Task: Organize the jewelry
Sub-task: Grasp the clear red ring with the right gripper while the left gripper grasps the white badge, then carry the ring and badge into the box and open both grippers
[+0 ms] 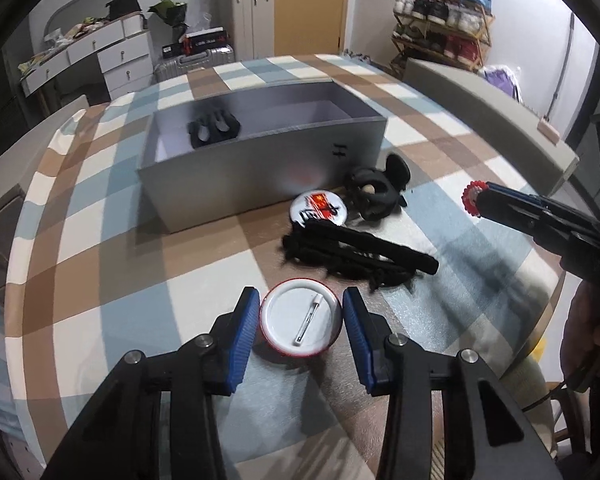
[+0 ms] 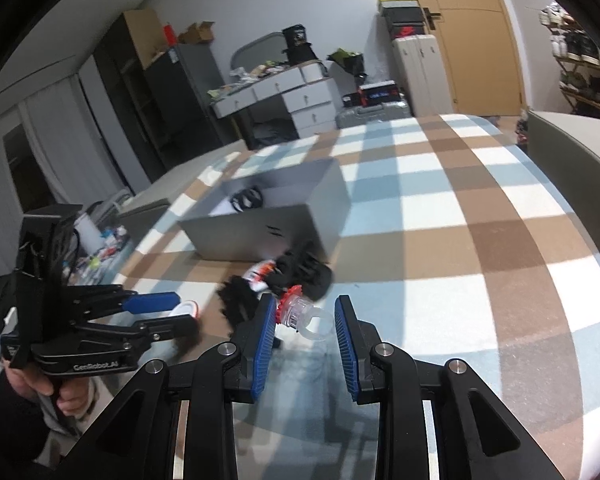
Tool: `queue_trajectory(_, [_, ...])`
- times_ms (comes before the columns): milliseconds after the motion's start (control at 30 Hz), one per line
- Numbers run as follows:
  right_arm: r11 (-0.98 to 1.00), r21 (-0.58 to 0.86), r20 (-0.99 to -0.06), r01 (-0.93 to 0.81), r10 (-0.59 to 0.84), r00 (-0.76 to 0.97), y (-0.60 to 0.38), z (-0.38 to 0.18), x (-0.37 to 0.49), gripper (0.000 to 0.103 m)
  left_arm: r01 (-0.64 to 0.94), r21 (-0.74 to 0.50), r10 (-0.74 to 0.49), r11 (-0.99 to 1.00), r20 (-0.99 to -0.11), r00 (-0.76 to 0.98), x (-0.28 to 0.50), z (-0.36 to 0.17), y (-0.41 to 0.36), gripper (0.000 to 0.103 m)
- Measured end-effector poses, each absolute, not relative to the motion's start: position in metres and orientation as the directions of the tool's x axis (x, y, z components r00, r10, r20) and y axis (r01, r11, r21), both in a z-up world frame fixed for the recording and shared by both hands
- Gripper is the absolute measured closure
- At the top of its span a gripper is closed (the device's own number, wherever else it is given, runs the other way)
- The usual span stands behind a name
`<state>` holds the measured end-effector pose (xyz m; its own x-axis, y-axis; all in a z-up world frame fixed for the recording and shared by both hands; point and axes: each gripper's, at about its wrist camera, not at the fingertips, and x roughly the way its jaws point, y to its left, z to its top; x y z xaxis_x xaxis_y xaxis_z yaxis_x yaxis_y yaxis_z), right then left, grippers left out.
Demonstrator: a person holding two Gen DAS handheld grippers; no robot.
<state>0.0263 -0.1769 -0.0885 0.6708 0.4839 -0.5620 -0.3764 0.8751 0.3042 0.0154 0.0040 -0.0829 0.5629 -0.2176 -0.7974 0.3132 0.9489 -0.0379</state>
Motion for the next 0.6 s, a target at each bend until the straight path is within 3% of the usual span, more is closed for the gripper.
queue_trajectory(600, [0.806, 0.340, -0.485, -0.484, 0.592, 0.644, -0.140, -0.035, 0.067, 0.074, 0.227, -0.110, -0.242, 0.968, -0.657, 0.714, 0.047, -0.023, 0.049, 0.066])
